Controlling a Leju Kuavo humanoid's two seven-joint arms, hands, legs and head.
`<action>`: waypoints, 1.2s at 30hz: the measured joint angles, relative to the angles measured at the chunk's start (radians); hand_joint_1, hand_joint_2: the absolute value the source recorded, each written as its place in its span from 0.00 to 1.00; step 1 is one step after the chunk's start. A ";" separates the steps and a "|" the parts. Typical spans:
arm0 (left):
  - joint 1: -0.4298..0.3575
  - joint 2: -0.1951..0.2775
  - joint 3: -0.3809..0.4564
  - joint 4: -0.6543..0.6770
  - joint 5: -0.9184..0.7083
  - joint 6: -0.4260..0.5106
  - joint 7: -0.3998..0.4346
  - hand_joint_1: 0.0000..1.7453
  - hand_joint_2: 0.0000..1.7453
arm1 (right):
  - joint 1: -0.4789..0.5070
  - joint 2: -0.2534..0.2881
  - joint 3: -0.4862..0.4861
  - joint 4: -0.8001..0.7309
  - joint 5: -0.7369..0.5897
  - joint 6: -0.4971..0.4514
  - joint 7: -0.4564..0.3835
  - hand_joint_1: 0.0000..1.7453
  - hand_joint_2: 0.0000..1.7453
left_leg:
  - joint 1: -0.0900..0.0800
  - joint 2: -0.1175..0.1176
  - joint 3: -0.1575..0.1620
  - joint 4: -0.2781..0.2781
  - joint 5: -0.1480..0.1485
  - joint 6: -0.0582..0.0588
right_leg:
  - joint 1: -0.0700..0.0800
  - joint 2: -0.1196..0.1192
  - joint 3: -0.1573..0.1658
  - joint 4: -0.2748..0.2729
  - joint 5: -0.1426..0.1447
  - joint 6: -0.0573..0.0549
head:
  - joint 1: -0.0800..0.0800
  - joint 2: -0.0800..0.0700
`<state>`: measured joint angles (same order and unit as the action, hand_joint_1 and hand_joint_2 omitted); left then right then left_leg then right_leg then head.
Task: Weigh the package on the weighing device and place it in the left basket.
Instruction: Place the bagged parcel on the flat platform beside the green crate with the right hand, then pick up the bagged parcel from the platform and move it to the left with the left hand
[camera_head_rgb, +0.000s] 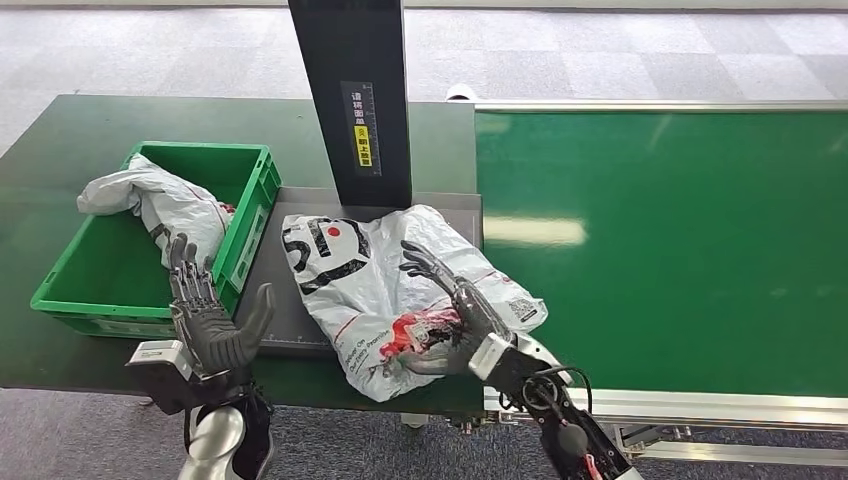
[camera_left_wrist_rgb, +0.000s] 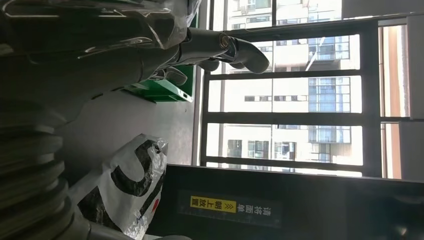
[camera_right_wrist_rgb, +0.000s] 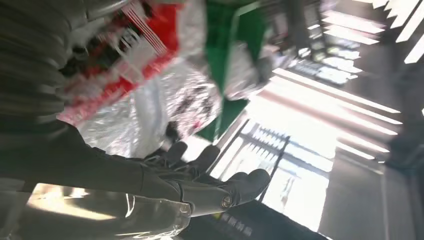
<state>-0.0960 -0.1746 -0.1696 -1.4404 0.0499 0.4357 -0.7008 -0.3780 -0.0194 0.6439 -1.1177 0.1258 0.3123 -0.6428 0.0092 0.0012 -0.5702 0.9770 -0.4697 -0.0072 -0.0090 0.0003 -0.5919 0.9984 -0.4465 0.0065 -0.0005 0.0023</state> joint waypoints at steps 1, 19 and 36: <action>-0.005 0.000 -0.003 0.009 0.003 0.000 0.000 0.00 1.00 | 0.006 -0.002 -0.019 -0.015 -0.072 0.074 -0.008 0.00 1.00 | 0.000 0.000 0.000 0.000 0.000 0.000 | 0.000 0.000 0.000 0.000 0.000 0.000 | 0.000 0.000; 0.026 0.020 0.000 0.036 0.112 -0.141 0.047 0.00 1.00 | 0.032 -0.027 -0.270 -0.060 -0.371 0.065 0.119 0.00 1.00 | 0.000 0.000 0.000 0.000 0.000 0.000 | 0.000 0.000 0.000 0.000 0.000 0.000 | 0.000 0.000; 0.029 0.059 -0.083 0.068 -0.510 -0.115 0.282 0.00 1.00 | 0.190 -0.046 -0.553 -0.068 -0.130 -0.140 0.126 0.00 1.00 | -0.001 0.000 0.000 0.000 -0.001 0.000 | -0.001 -0.001 0.000 -0.001 0.000 0.000 | 0.000 0.000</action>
<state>-0.0671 -0.1153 -0.2522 -1.3727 -0.4603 0.3206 -0.4189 -0.1884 -0.0651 0.0913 -1.1860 -0.0046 0.1726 -0.5168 0.0085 0.0009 -0.5706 0.9770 -0.4703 -0.0068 -0.0096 -0.0004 -0.5917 0.9979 -0.4469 0.0067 -0.0005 0.0023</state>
